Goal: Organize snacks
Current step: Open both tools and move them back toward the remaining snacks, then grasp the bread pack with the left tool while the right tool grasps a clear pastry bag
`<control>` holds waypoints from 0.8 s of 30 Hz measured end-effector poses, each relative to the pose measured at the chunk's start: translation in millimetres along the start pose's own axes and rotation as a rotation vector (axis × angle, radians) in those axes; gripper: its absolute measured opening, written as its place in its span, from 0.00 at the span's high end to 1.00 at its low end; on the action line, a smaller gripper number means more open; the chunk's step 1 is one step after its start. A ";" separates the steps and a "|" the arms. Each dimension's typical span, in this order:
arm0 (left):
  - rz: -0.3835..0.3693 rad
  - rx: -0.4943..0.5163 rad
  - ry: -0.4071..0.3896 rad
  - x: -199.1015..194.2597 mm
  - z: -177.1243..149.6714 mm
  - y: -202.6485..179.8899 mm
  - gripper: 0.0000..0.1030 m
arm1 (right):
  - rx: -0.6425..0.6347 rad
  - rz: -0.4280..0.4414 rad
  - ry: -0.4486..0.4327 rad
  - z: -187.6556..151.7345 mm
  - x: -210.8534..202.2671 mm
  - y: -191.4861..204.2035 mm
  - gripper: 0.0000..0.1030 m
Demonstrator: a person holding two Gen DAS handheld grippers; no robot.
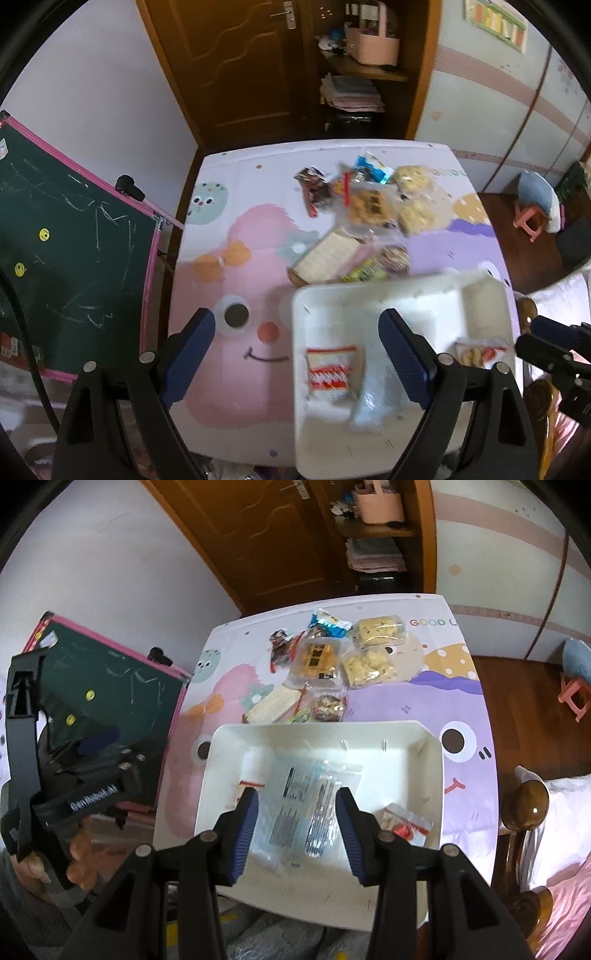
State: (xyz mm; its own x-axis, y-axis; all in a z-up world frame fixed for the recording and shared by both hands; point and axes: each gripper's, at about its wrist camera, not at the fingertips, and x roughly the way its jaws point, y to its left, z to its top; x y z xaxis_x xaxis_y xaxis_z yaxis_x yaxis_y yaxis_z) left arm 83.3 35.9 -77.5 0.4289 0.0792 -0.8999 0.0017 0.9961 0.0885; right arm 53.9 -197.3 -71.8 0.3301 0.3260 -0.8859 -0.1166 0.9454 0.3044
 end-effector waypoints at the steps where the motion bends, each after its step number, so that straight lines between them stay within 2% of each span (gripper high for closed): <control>1: 0.000 -0.001 0.006 7.8 6.3 4.8 0.13 | 0.005 -0.004 0.002 5.7 4.9 -2.0 0.57; 4: -0.008 0.008 0.033 35.2 23.8 11.1 0.13 | 0.007 -0.034 0.000 21.7 19.2 -4.8 0.57; 9: -0.036 0.059 0.119 98.3 52.7 5.3 0.13 | -0.007 -0.080 0.015 56.9 51.3 -15.2 0.42; 12: -0.067 0.091 0.165 135.1 66.9 -3.6 0.13 | -0.009 -0.114 0.016 81.0 71.4 -25.4 0.39; 13: -0.079 0.099 0.180 145.3 69.5 -6.8 0.13 | 0.018 -0.122 0.023 99.9 88.1 -38.2 0.38; 18: -0.122 0.153 0.281 200.9 77.5 -26.5 0.13 | 0.046 -0.125 0.052 127.8 123.2 -58.5 0.33; 24: -0.104 0.246 0.356 245.8 75.4 -43.8 0.13 | 0.027 -0.159 0.102 154.0 175.1 -80.9 0.21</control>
State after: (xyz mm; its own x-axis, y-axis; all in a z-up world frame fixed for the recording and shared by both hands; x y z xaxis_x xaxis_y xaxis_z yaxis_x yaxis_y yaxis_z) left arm 256.8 8.8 -270.4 0.0777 0.0310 -0.9965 0.2620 0.9638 0.0504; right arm 265.3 -216.3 -197.7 0.2456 0.1720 -0.9540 -0.0449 0.9851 0.1660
